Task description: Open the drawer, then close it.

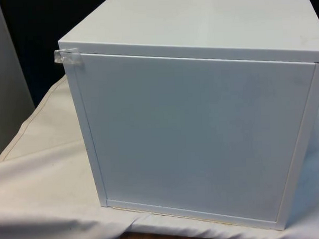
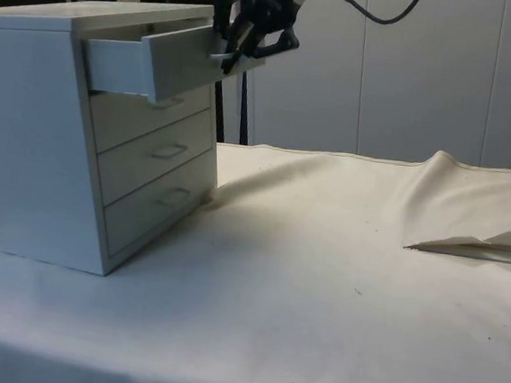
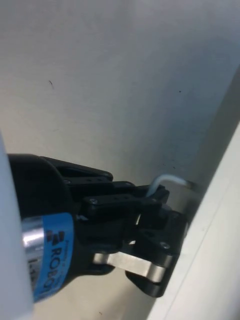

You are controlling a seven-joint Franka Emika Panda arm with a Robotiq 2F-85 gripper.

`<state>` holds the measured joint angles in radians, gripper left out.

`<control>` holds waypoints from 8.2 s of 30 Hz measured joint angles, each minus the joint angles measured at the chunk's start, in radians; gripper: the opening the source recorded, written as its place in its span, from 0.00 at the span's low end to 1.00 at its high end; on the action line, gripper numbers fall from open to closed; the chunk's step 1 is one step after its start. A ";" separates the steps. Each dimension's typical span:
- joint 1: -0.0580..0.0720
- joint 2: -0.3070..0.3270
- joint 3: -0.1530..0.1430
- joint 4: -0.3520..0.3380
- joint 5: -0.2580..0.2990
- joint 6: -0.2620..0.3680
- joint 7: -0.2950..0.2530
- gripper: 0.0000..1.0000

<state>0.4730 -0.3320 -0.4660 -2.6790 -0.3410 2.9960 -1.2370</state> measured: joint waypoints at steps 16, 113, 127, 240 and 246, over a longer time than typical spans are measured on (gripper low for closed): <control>-0.009 -0.061 -0.002 -0.056 -0.003 0.000 -0.008 0.00; -0.061 -0.296 -0.013 -0.307 -0.038 0.071 -0.020 0.88; -0.061 -0.296 -0.014 -0.308 -0.038 0.068 -0.019 1.00; -0.102 -0.154 0.058 -0.266 -0.219 -0.060 0.102 0.00; -0.102 -0.146 0.060 -0.251 -0.219 -0.057 0.102 0.00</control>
<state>0.3710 -0.4780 -0.4060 -2.9300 -0.5600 2.9390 -1.1350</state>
